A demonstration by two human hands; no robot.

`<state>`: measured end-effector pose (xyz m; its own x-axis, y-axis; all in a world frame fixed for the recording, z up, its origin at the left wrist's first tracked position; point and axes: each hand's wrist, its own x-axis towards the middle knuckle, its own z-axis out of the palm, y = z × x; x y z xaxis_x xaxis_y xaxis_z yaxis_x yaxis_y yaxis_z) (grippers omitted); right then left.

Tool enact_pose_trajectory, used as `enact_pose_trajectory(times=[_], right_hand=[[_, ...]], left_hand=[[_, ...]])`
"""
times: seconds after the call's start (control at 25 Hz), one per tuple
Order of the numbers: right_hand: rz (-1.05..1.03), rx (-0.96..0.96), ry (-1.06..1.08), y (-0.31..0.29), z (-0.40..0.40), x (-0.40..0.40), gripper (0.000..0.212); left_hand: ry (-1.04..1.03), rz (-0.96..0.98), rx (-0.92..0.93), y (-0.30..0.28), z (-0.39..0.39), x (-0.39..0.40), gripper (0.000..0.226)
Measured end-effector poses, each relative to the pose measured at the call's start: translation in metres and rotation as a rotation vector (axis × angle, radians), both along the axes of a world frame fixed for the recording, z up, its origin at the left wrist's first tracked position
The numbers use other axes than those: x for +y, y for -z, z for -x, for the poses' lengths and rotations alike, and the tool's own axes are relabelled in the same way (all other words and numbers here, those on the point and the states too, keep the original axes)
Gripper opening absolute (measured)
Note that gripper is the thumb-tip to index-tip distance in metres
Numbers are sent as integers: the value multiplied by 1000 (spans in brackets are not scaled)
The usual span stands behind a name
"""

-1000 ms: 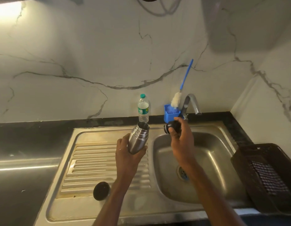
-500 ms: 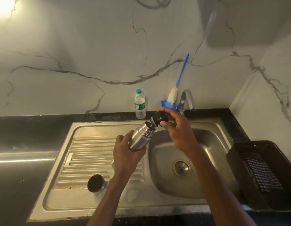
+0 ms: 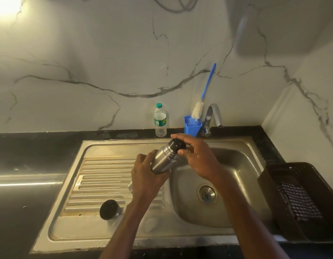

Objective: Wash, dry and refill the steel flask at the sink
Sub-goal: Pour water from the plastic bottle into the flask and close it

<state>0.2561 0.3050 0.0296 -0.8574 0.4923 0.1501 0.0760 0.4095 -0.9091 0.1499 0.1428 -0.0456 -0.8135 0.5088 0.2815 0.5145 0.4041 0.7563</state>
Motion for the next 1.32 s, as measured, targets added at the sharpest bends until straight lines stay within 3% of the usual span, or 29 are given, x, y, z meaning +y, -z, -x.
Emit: enact_pose_trajectory(times=[0.44, 0.72, 0.88, 1.04, 1.2, 1.32], right_hand=[[-183, -80, 77, 6, 11, -27, 41], [-79, -124, -21, -7, 14, -36, 47], [-165, -110, 101, -5, 22, -43, 39], [-3, -91, -13, -10, 24, -46, 47], [-140, -98, 80, -8, 37, -56, 42], [-70, -83, 10, -12, 48, -65, 48]], left_hand=[[-13, 16, -8, 2, -1, -18, 75], [-21, 4, -24, 0, 6, -28, 79], [-6, -3, -24, -1, 10, -32, 78], [-13, -13, -38, 0, 18, -37, 80], [-13, -13, -29, 0, 26, -45, 81], [-29, -36, -51, -4, 34, -52, 78]])
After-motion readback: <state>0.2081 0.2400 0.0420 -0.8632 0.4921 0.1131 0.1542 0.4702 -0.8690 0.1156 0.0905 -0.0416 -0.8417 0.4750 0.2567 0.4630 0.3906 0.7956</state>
